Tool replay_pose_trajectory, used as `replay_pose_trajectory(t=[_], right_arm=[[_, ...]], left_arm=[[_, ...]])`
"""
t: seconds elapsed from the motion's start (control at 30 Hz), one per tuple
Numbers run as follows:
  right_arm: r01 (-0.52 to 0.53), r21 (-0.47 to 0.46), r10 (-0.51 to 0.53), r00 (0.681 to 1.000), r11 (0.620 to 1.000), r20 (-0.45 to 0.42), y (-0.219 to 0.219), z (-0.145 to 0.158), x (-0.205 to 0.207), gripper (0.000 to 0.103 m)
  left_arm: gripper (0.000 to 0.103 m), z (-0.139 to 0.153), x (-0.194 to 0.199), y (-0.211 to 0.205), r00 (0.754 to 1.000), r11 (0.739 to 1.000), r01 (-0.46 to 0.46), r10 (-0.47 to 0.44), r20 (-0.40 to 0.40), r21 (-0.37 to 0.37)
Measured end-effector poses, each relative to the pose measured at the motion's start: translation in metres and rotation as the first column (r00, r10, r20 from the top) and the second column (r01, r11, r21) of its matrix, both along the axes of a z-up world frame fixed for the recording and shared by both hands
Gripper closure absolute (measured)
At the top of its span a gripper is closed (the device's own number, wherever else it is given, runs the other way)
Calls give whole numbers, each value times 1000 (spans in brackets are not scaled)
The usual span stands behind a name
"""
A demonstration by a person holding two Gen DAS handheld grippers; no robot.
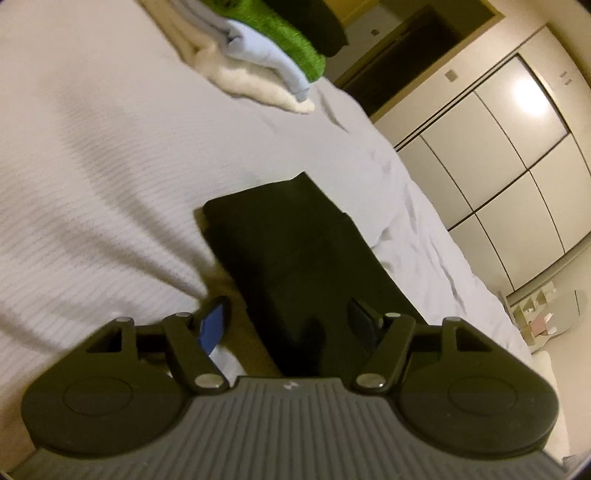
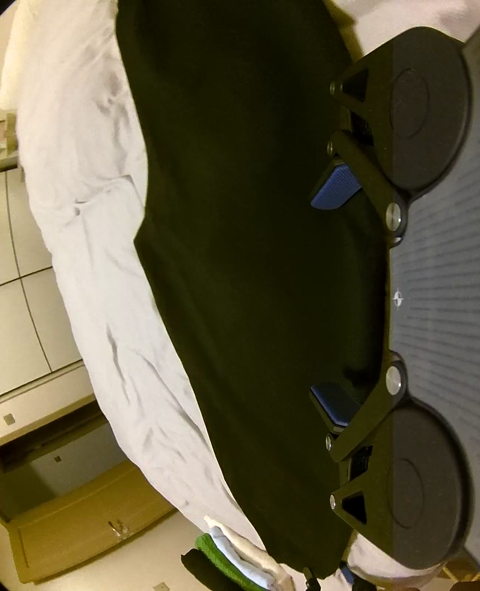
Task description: Fold clothes
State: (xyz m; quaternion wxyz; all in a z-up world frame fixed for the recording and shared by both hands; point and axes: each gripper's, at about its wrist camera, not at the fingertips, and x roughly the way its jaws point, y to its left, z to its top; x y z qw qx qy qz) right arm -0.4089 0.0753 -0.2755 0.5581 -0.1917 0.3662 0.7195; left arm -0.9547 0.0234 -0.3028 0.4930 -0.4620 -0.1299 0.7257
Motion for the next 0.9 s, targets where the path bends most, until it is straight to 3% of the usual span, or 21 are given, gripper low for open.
replay_pose_trajectory(t=[0.03,0.07,0.17,0.2,0.23,0.3,0.37,0.4,0.47,0.53,0.6,0.7,0.77,0.87,0.9], right_arm=[[5,4,-5,1000,1000,2,1,0,2,0],[11,8,-11,1000,1000,6,2,1,4,0],[30,23,-31,999,999,27,1,2,11,1],[36,26,-37,999,999,39,0,3,13,2],[44,29,-45,998,999,52,-1,3,17,2],[60,35,-62,996,998,68,-3,5,24,2],[79,36,-81,995,996,64,-6,6,34,2],[89,39,-91,994,995,60,-7,6,39,2],[108,46,-111,992,993,52,-10,9,49,2],[126,55,-129,991,990,44,-14,11,58,2],[142,61,-144,989,988,34,-19,14,67,2],[162,53,-163,987,985,16,-25,15,81,1],[178,41,-178,984,983,-5,-28,15,92,1],[200,26,-199,979,979,-52,-33,14,107,1],[204,19,-202,977,979,-75,-33,13,109,1]], left_arm=[[69,0,1,3,1000,1000,5,-5,-16,4],[83,0,1,5,1000,1000,9,-9,-22,-9],[93,7,-1,8,1000,1000,18,-18,-6,1],[94,16,4,8,999,1000,25,-24,-37,13],[95,31,14,10,993,998,50,-47,-112,29],[95,63,45,17,958,990,133,-116,-264,46],[95,95,92,26,889,962,267,-226,-398,51],[95,109,121,29,841,940,338,-279,-464,46],[94,117,179,35,742,885,466,-383,-551,13],[93,115,236,40,634,813,581,-482,-605,-39],[85,103,293,45,525,730,674,-581,-622,-114],[80,62,349,52,426,630,734,-718,-550,-253],[73,49,366,44,397,608,734,-747,-534,-304],[71,63,358,24,398,583,768,-759,-515,-265],[71,70,350,20,411,585,774,-756,-509,-243]])
